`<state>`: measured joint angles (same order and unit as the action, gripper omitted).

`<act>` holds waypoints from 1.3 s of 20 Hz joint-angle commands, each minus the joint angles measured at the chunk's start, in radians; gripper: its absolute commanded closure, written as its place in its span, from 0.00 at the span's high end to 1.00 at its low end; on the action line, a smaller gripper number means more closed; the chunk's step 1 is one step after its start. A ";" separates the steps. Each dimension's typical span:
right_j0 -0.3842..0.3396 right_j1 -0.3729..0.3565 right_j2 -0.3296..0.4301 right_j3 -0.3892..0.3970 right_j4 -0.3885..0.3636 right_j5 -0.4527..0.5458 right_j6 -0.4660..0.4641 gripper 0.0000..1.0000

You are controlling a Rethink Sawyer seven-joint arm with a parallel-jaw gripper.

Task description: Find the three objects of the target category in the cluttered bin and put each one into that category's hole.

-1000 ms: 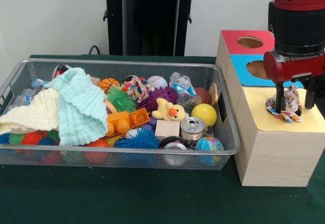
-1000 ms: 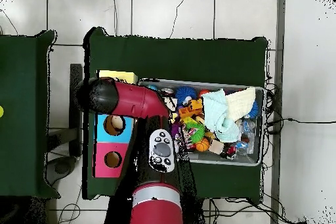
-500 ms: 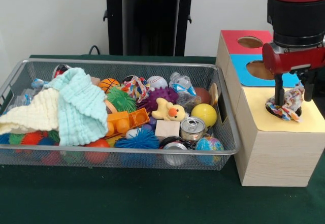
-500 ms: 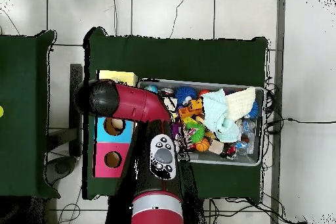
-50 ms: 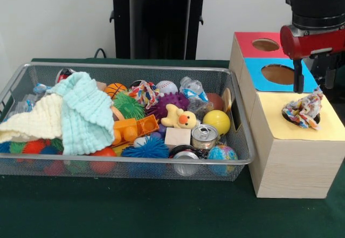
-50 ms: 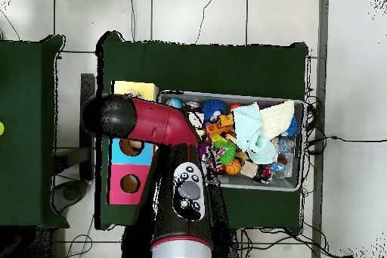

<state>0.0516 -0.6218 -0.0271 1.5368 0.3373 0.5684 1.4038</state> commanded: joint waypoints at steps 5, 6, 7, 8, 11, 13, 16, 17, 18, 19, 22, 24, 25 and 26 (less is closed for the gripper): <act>-0.032 -0.013 -0.012 0.076 0.009 0.147 0.246 1.00; -0.036 -0.015 -0.015 0.080 -0.004 0.148 0.228 1.00; -0.048 -0.020 -0.021 0.092 -0.033 0.128 0.184 1.00; -0.056 -0.023 -0.025 0.102 -0.049 0.112 0.161 1.00; -0.122 -0.053 -0.020 0.138 -0.130 0.075 0.020 1.00; -0.172 -0.070 -0.006 0.157 -0.183 0.054 -0.064 1.00; -0.245 -0.092 0.025 0.180 -0.274 0.029 -0.168 1.00; -0.279 -0.102 0.038 0.194 -0.310 0.019 -0.207 1.00; -0.304 -0.110 0.053 0.203 -0.334 0.017 -0.216 1.00; -0.341 -0.123 0.072 0.217 -0.375 0.013 -0.250 1.00; -0.416 -0.143 0.110 0.239 -0.465 0.012 -0.312 1.00; -0.462 -0.155 0.131 0.245 -0.531 0.018 -0.339 1.00; -0.481 -0.155 0.139 0.246 -0.572 0.012 -0.352 1.00; -0.501 -0.155 0.157 0.248 -0.596 0.007 -0.353 1.00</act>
<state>-0.3590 -0.7544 -0.0030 1.6626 -0.0823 0.5918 1.3871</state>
